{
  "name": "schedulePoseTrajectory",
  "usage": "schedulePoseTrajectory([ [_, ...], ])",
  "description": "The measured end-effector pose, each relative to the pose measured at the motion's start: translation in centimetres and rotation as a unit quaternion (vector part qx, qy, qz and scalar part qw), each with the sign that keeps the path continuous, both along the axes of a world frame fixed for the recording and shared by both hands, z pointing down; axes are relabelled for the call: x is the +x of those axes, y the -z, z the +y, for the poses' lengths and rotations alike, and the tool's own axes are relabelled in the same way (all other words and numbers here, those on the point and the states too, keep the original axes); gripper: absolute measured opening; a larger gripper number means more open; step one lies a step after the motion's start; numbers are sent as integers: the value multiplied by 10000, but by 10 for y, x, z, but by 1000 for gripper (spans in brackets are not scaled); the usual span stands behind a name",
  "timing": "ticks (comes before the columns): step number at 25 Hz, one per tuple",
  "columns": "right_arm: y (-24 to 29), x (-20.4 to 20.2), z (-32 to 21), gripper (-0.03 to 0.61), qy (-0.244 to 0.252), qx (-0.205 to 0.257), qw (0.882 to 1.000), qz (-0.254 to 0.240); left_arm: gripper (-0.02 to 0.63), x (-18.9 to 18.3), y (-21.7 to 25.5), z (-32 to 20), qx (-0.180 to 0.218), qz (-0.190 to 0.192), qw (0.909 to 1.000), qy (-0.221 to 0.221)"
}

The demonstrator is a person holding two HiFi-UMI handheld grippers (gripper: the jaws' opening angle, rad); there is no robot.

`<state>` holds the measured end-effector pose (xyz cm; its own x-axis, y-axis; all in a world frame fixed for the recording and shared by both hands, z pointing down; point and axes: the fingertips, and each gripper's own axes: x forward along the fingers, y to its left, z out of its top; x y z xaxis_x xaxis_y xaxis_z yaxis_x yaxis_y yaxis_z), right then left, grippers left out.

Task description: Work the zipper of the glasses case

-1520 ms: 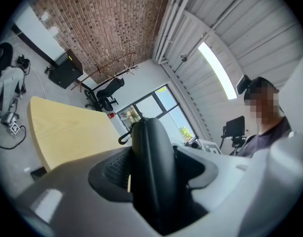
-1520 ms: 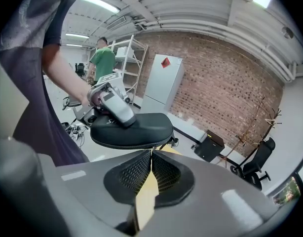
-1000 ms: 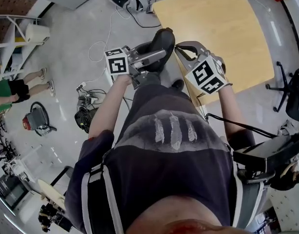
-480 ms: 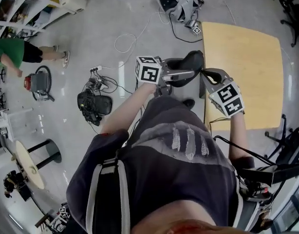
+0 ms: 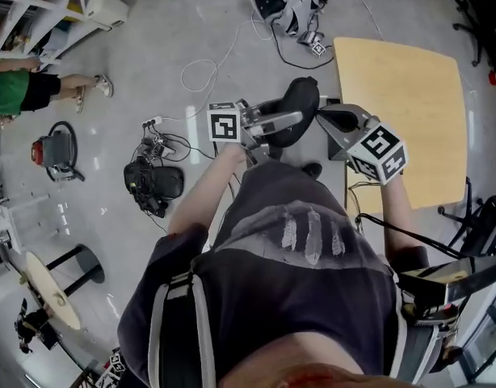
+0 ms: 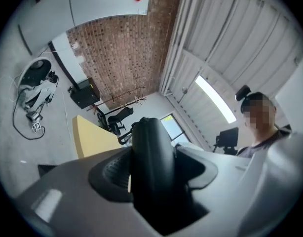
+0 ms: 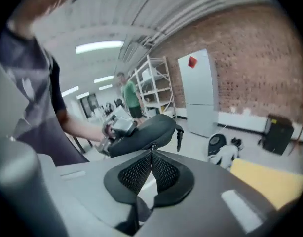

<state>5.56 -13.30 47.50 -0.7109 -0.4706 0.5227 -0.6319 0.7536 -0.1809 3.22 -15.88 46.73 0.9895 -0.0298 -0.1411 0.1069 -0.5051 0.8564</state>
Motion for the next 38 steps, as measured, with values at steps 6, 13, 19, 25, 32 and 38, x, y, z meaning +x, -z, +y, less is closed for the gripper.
schedulePoseTrajectory([
  [6, -5, -3, 7, 1, 612, -76, 9964, 578, 268, -7, 4, 9, 155, -488, 9975, -496],
  [13, 0, -21, 3, 2, 583, 429, 9905, 1168, 264, -19, 2, -2, -125, -390, 9991, -78],
  [19, 6, -47, -21, 6, 703, 858, 9822, 1515, 264, -46, 0, -27, -698, -298, 9954, 577],
  [25, 2, -13, -1, 5, 352, 612, 9902, 1206, 265, -6, 5, -11, -895, 26, 9959, 164],
  [32, 4, 11, 19, -2, 436, -198, 9988, 135, 265, 14, 7, 1, -160, -457, 9975, -515],
  [38, 7, 24, 23, 2, 212, -82, 9996, 156, 265, 31, 5, -1, -83, -537, 9981, -274],
])
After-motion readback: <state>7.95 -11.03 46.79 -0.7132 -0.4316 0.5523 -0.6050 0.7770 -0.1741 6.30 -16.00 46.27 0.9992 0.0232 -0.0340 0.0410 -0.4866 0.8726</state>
